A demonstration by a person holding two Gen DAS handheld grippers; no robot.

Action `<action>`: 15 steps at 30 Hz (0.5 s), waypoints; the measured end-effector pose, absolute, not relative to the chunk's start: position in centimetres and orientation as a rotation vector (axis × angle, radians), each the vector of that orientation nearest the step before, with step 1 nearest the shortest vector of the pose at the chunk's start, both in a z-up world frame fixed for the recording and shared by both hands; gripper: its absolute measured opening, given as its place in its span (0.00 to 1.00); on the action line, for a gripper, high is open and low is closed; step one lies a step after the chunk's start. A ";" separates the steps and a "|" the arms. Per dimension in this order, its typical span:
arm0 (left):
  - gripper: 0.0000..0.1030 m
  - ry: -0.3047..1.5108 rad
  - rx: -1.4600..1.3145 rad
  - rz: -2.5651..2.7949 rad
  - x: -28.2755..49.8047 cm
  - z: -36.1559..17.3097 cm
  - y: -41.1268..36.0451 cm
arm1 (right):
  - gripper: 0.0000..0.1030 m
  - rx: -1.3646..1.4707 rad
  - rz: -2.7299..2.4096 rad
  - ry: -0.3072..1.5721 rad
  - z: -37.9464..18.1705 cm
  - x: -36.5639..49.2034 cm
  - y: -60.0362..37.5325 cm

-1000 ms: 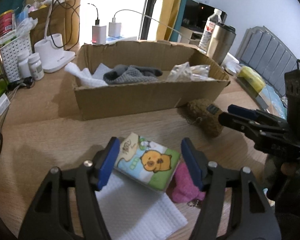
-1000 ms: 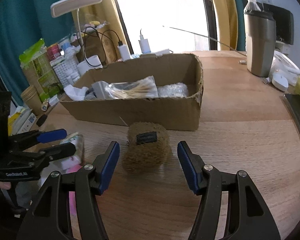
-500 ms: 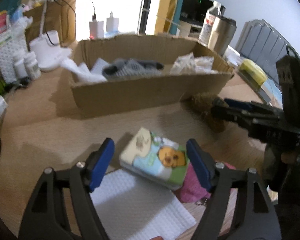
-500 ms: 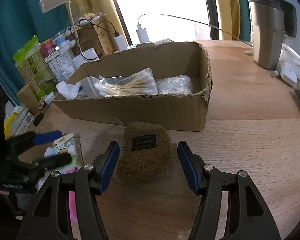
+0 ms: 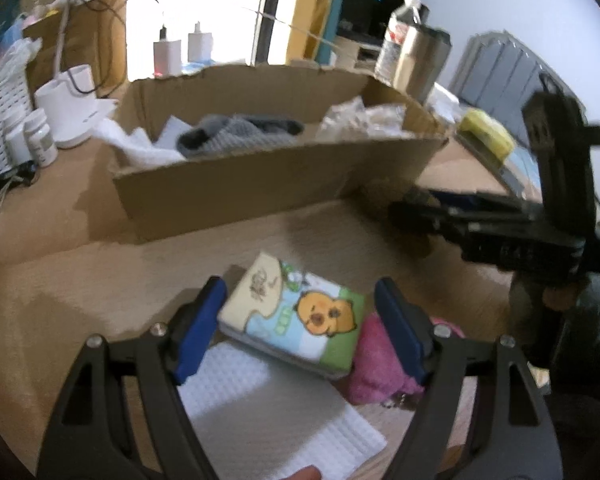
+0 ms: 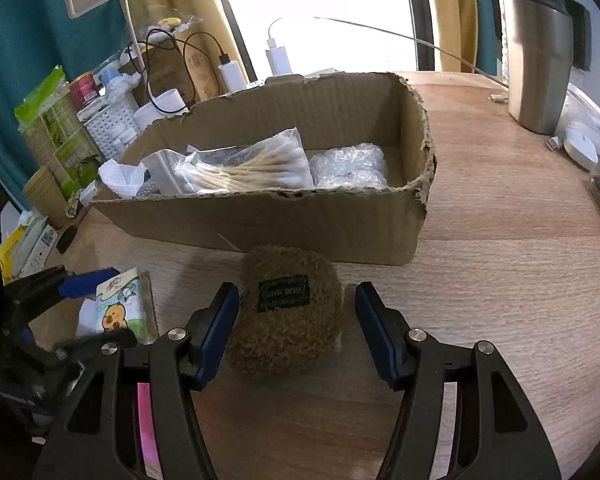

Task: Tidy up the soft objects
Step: 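Grasp the cartoon tissue pack with the left gripper while the right grasps the brown fuzzy ball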

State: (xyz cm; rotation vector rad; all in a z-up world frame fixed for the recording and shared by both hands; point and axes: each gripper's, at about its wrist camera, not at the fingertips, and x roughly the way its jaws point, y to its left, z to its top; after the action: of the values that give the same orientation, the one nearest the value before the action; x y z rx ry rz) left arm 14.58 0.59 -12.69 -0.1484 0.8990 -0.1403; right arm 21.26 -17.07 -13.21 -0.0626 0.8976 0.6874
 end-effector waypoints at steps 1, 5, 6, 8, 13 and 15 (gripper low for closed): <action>0.76 0.916 -0.138 -0.130 14.8 -13.0 0.6 | 0.62 -0.064 0.686 0.897 -13.2 21.3 -17.0; 0.76 0.928 -0.107 -0.081 15.0 -13.1 0.8 | 0.62 -0.068 0.679 0.896 -13.2 21.3 -16.8; 0.76 0.927 -0.112 -0.077 15.1 -13.1 1.0 | 0.62 -0.068 0.677 0.896 -13.2 21.3 -16.8; 0.76 0.927 -0.129 -0.078 15.2 -13.1 1.3 | 0.62 -0.068 0.674 0.895 -13.3 21.3 -16.8; 0.76 0.913 -0.147 -0.081 14.7 -13.1 1.8 | 0.51 -0.095 0.682 0.894 -13.4 21.1 -16.1; 0.76 0.909 -0.144 -0.079 14.7 -13.2 1.8 | 0.44 -0.124 0.687 0.890 -13.4 20.8 -15.6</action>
State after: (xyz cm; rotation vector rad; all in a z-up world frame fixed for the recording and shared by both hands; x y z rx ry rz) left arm 14.67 1.80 -13.15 -0.1442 0.9090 -0.0791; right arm 20.85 -15.55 -13.36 -0.1237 0.8899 0.6873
